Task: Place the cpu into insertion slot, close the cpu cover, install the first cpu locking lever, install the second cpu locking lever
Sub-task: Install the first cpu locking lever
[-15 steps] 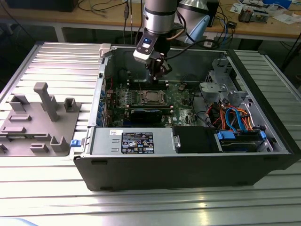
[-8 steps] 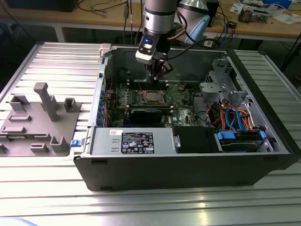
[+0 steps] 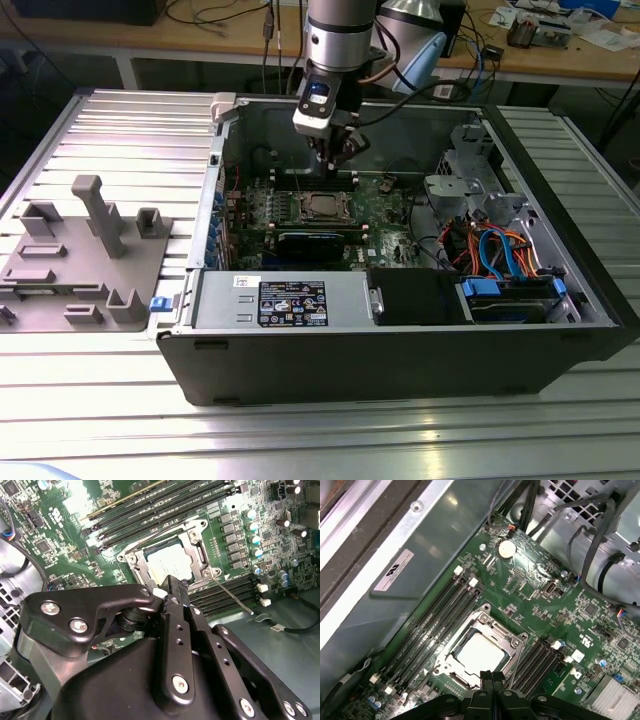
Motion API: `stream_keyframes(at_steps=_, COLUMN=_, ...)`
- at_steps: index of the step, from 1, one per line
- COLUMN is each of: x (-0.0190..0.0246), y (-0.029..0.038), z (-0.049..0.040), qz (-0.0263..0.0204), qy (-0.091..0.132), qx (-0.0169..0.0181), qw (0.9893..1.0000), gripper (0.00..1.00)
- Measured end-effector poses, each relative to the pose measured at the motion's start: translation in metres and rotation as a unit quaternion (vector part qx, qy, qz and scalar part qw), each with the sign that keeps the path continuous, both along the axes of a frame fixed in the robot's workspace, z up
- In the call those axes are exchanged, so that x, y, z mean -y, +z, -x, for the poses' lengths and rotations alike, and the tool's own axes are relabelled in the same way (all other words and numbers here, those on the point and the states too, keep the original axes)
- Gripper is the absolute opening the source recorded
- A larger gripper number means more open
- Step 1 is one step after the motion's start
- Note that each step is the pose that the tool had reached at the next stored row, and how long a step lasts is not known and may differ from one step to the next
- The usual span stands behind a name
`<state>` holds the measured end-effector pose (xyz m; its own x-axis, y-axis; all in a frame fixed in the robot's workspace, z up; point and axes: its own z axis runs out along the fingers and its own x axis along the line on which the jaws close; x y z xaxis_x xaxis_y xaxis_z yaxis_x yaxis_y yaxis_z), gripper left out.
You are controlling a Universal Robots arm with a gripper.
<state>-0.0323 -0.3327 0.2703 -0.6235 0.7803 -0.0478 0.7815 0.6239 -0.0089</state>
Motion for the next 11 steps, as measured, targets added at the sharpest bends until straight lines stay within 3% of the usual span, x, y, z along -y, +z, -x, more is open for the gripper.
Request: stream_keyframes(at_steps=11, x=0.0, y=0.0, z=0.0, qz=0.0, qy=0.045, qx=0.0, qw=0.999, gripper=0.11)
